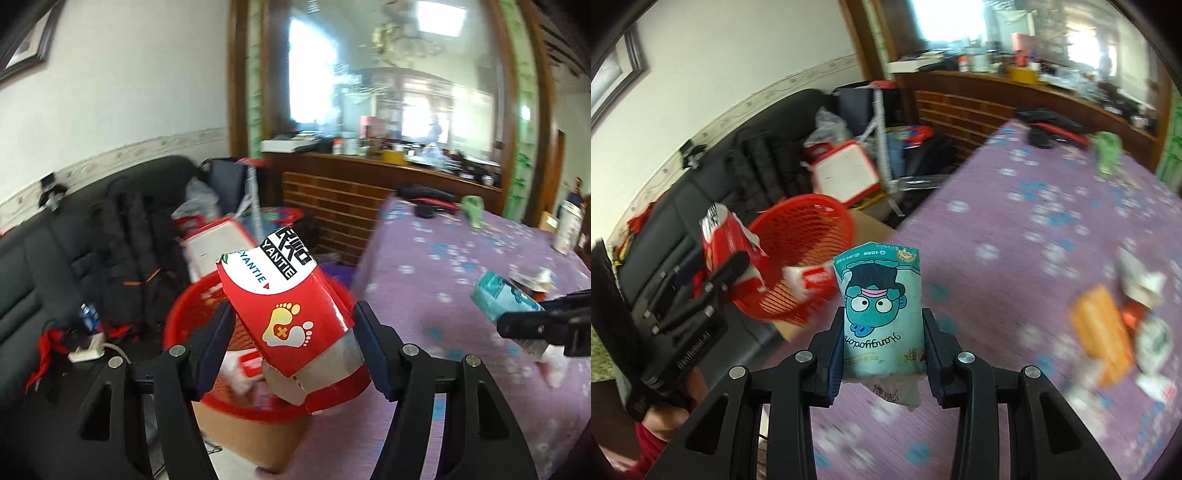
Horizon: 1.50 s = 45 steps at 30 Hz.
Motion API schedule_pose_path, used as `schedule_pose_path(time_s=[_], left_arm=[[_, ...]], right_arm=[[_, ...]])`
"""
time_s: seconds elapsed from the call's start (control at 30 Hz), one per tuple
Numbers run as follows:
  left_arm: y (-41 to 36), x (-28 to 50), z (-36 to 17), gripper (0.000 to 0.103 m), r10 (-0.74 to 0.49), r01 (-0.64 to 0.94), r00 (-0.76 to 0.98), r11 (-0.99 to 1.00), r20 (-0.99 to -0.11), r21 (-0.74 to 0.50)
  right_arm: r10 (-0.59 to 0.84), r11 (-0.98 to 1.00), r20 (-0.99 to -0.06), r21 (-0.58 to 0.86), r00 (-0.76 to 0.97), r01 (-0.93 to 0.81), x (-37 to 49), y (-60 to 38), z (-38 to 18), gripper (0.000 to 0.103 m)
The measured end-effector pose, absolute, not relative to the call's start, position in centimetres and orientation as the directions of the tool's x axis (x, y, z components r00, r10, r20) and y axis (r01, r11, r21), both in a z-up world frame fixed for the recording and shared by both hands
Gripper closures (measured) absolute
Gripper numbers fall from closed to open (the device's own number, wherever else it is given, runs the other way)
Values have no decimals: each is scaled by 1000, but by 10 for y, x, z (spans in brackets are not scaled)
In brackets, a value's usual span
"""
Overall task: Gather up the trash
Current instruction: 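Drop the red snack bag into the wastebasket with the left tool while the right tool drops the teal pack, then move both open tools back over the table toward the remaining trash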
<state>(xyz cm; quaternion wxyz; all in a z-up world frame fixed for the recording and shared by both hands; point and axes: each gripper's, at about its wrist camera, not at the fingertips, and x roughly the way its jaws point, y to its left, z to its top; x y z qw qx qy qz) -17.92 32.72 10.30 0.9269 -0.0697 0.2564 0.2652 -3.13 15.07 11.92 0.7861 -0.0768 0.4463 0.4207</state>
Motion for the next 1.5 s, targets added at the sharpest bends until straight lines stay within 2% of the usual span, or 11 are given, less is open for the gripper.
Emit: schedule_pose_path(time_s=[0.23,0.3,0.4,0.5,0.57,0.87,1.2,1.5], left_arm=[[370,-183,85,37,483,-572,681,820,-551,12],[376,-183,82,36,484,-578,677,816,-554,6],[384,-181,79,29,486,-588,675,808,-556,-7],[390,-179,77,22,473,-587,675,809,-565,-24],[390,-180,78,21,472,-586,680,810,-561,-28],[329,-167,90,21,394,-474,755,880,-524,-23],[206,-129,101,21,187,-224,821,975,-539,-3],[80,-121,139,21,52,-8,858,996,-511,88]], right_arm=[[628,559,-767,327,131,-762,-23,237,111,62],[631,554,-766,336,122,-762,-20,255,109,55],[654,545,-749,368,106,-753,-13,278,106,46],[662,551,-743,390,102,-738,-8,282,103,46],[667,552,-737,391,109,-737,-9,272,104,46],[649,638,-725,351,232,-686,-22,159,107,46],[594,778,-707,386,384,-495,-25,-18,108,46],[576,817,-616,433,537,-380,-53,-152,139,45]])
